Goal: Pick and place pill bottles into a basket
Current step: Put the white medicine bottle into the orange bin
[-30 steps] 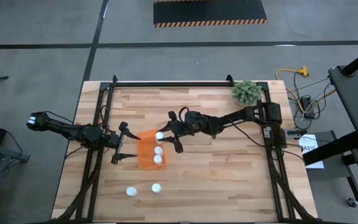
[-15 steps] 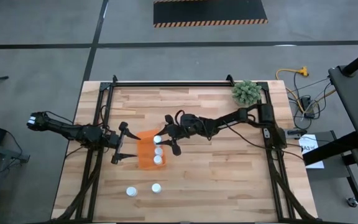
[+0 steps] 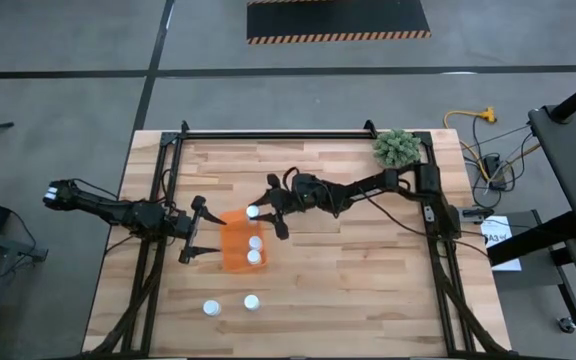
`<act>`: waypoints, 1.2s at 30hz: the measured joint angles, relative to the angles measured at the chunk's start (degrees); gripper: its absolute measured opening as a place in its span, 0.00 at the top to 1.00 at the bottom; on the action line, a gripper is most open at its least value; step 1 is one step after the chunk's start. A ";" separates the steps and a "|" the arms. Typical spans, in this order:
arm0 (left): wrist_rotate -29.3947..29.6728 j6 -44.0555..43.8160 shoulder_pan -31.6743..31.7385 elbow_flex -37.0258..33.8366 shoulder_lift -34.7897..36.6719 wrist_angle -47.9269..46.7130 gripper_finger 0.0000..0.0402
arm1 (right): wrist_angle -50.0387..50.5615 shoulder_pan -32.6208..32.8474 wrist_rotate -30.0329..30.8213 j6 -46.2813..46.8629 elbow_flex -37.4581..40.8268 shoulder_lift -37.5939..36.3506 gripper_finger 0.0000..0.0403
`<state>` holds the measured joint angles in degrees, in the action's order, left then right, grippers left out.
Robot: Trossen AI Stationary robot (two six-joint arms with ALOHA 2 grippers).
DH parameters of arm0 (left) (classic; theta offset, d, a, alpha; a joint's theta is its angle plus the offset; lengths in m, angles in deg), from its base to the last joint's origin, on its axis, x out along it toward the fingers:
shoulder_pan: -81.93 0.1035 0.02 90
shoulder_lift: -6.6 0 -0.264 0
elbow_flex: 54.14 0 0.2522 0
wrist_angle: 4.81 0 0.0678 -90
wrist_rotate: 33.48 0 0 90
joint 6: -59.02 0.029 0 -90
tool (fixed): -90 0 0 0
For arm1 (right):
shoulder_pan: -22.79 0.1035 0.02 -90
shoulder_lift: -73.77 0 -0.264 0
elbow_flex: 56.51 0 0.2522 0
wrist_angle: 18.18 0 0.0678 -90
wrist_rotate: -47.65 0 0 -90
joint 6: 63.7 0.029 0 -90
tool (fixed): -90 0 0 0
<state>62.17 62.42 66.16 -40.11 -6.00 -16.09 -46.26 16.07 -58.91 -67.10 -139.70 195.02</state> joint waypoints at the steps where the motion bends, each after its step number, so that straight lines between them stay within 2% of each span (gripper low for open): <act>1: 0.00 0.00 0.00 0.02 0.00 0.00 0.14 | 0.02 -0.10 0.00 -0.04 -0.04 0.00 0.63; 26: 0.00 0.00 0.00 0.02 0.00 0.01 0.14 | 0.93 -0.17 -1.44 0.05 -0.48 0.02 0.63; 36: -0.02 0.00 0.00 0.00 0.00 -0.03 0.14 | 1.33 -0.28 -2.24 0.77 -4.36 5.67 0.63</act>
<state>62.15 62.42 66.16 -40.10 -6.00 -16.12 -44.93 15.79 -61.15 -66.32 -144.06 200.70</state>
